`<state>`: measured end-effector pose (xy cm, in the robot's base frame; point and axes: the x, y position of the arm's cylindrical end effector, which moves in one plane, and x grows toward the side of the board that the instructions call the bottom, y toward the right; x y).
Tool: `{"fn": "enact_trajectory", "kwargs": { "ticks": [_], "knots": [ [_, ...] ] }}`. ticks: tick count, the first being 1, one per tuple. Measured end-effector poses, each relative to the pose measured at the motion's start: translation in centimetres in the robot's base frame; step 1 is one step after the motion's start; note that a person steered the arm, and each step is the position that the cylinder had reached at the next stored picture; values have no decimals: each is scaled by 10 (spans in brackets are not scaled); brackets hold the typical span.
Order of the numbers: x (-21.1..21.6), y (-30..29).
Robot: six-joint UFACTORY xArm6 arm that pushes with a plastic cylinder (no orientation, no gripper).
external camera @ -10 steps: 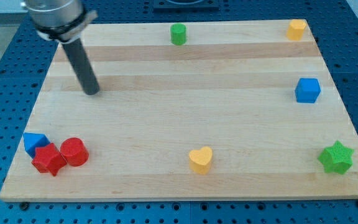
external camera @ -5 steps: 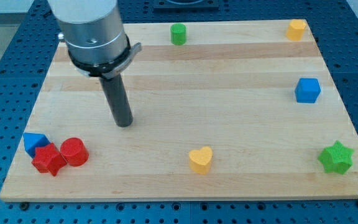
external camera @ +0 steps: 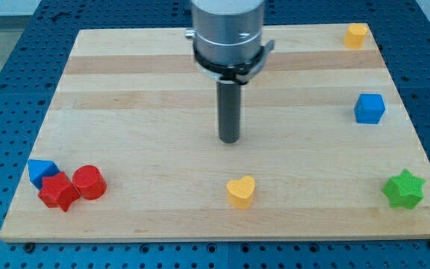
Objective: Move your arm towards yellow heart
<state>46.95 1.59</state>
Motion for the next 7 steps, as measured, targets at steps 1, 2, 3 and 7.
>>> {"fn": "enact_trajectory", "kwargs": {
  "ticks": [1,2,3,7],
  "knots": [
    [0,30],
    [10,41],
    [33,41],
    [71,7]
  ]
}}
